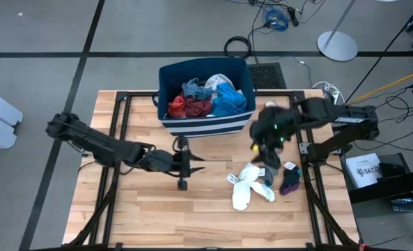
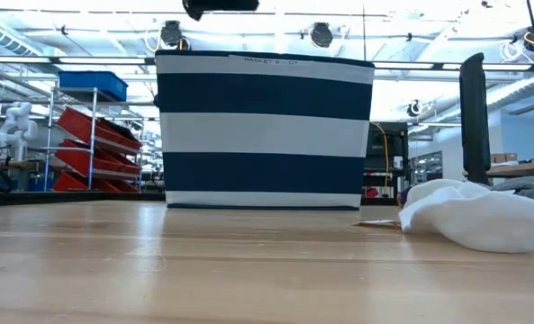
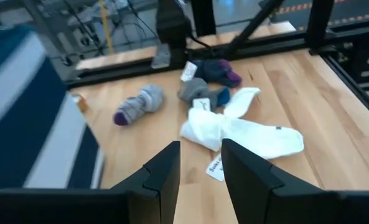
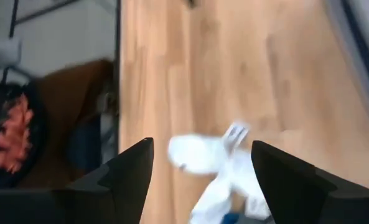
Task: Sort clothes
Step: Put the white socks into the blue laundry organizer
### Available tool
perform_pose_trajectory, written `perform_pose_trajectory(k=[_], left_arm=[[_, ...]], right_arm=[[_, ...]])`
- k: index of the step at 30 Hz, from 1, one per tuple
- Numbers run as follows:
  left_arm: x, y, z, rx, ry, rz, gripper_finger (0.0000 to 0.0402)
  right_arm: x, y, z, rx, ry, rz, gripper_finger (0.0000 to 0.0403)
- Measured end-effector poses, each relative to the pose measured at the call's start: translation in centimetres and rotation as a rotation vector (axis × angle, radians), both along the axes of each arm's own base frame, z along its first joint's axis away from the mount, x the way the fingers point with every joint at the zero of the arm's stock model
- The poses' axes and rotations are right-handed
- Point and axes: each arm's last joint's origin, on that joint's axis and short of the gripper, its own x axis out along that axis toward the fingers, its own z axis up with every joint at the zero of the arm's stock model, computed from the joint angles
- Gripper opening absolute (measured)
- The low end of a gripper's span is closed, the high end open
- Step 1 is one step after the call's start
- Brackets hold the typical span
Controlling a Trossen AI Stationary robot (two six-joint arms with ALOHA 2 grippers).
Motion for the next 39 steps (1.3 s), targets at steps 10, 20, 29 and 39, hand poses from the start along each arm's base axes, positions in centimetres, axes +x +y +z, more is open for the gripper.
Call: perform_pose_trajectory(k=[10,20,29,39], left_arm=[[3.5,0.4,-3.6,-0.04,0.034,-0.056,0.0125],[8.9,0.0,-6.8,-0.144,-0.036,-0.109,0.0132],[15.4,-2.1,-11.0,-0.133,0.042,-0.124,0.0185],[18.7,-2.8,-14.9,-0.051,0.167,-0.072,0.023]], right_arm=[[-1.4,6.2,-0.5,-0.07,0.051,0.04,0.0258],[-4.2,10.6,-1.5,-0.316,-0.019,-0.084,0.0258],[-4.9,12.3,-4.4,-0.311,0.045,-0.116,0.0258],[-5.0,13.5,-6.5,-0.269,0.054,-0.145,0.0258]])
